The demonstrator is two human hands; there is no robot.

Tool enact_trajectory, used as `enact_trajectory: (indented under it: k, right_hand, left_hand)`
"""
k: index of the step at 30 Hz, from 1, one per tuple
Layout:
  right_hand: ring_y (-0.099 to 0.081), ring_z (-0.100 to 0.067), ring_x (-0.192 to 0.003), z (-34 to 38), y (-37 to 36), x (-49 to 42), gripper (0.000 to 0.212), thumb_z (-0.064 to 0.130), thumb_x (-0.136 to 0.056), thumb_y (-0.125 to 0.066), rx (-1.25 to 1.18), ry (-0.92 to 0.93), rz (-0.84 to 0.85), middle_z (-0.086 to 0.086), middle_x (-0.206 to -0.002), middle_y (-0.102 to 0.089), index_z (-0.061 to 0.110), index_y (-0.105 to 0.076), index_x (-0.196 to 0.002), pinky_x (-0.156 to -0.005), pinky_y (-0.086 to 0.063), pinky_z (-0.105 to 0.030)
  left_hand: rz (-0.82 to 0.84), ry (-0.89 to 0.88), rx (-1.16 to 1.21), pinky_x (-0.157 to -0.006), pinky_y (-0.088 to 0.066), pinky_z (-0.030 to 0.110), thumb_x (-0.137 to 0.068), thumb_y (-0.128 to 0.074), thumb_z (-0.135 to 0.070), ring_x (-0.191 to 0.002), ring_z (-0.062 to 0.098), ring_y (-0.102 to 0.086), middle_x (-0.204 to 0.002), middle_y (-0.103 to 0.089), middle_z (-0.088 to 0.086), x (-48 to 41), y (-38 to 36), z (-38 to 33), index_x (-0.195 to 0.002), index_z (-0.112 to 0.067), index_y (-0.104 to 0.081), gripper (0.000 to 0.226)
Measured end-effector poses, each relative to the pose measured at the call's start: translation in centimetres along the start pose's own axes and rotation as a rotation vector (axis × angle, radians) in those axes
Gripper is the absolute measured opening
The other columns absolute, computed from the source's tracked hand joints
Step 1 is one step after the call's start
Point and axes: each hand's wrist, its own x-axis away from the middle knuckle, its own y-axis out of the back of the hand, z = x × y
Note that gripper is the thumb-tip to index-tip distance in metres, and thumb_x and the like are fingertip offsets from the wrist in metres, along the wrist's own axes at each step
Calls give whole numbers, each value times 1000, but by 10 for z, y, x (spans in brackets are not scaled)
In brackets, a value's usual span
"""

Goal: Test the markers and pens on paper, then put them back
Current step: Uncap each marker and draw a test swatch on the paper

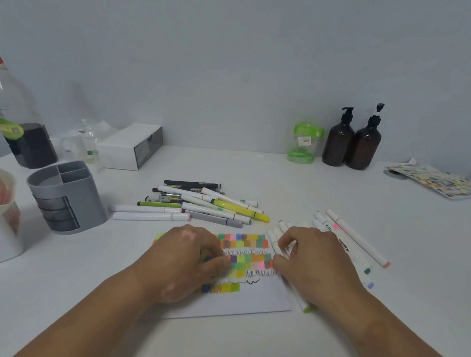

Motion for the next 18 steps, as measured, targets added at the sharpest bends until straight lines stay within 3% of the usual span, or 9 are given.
enact_trajectory:
  k: [4, 8, 11, 18]
  right_hand:
    - [-58, -7, -79, -1, -5, 1, 22, 52, -77, -72, -52, 20, -18, 20, -71, -57, 40, -66, -95, -58, -39, -23]
    - [-62, -6, -74, -2, -6, 2, 13, 46, -78, -72, -143, 51, -43, 15, -71, -63, 39, -66, -87, -66, -53, -28]
    - [-64, -9, -74, -3, -4, 3, 9, 43, -79, -73, -201, 57, -37, 13, -71, -65, 37, -67, -84, -71, -56, -31]
    - [-63, -9, -77, -8, -4, 3, 9, 42, -80, -72, -247, 72, -13, 14, -71, -61, 41, -63, -80, -73, -56, -31]
  left_hand:
    - [-81, 26, -48, -81, -49, 18, -95, -61, -45, -92, -1, -59, -109, -69, -21, -3, 0, -2, -104, -36, -75, 19]
    - [-249, 65, -195, -82, -47, 20, -98, -60, -20, -95, 9, -60, -113, -68, -12, -40, 4, -2, -115, -31, -73, 24]
    - [-150, 43, -338, -89, -53, 29, -98, -56, -12, -98, 15, -60, -114, -67, -6, -66, 1, -2, -120, -28, -70, 31]
    - [-29, -24, -445, -85, -54, 32, -99, -58, -16, -95, 17, -58, -109, -60, -2, -84, -8, -2, -118, -27, -69, 25]
